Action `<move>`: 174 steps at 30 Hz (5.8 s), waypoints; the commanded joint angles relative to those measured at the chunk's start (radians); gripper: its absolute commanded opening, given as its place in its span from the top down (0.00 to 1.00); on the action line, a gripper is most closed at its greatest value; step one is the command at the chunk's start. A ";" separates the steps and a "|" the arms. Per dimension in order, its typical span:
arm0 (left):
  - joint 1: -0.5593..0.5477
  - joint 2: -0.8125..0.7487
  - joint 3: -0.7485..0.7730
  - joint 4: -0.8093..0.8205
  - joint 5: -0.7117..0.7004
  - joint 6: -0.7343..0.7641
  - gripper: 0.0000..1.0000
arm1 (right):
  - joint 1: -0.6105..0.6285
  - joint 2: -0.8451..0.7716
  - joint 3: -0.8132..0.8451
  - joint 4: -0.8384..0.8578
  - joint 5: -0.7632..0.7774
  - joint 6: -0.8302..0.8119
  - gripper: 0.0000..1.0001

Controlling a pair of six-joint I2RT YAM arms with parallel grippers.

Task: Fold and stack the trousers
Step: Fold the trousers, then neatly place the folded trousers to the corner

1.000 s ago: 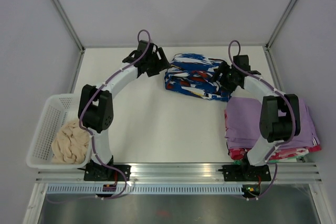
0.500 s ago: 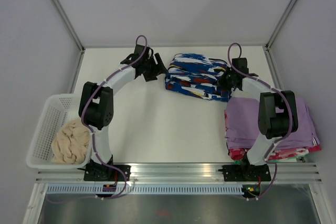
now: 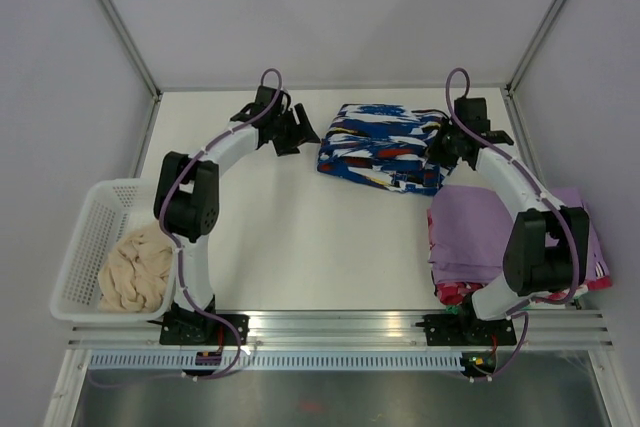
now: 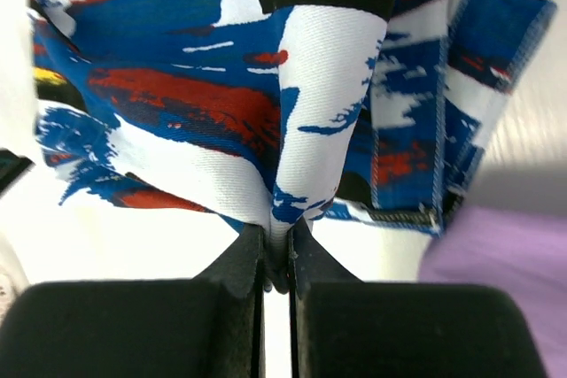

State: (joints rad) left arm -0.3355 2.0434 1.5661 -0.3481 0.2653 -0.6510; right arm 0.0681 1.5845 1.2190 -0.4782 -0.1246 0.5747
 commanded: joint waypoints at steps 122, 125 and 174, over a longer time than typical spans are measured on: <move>-0.031 0.374 0.356 -0.006 0.209 0.289 0.19 | -0.027 0.549 0.186 0.213 -0.188 -0.154 0.81; -0.031 0.382 0.356 -0.011 0.189 0.277 0.34 | -0.027 0.572 0.235 0.201 -0.222 -0.154 0.90; -0.205 -0.319 -0.245 0.096 -0.141 0.109 0.98 | -0.217 -0.198 -0.024 -0.082 -0.121 -0.328 0.39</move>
State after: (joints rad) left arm -0.6342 1.7859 1.3720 -0.3206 0.2108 -0.5823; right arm -0.2302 1.3884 1.2106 -0.7082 -0.0509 0.2241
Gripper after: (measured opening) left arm 0.094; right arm 0.549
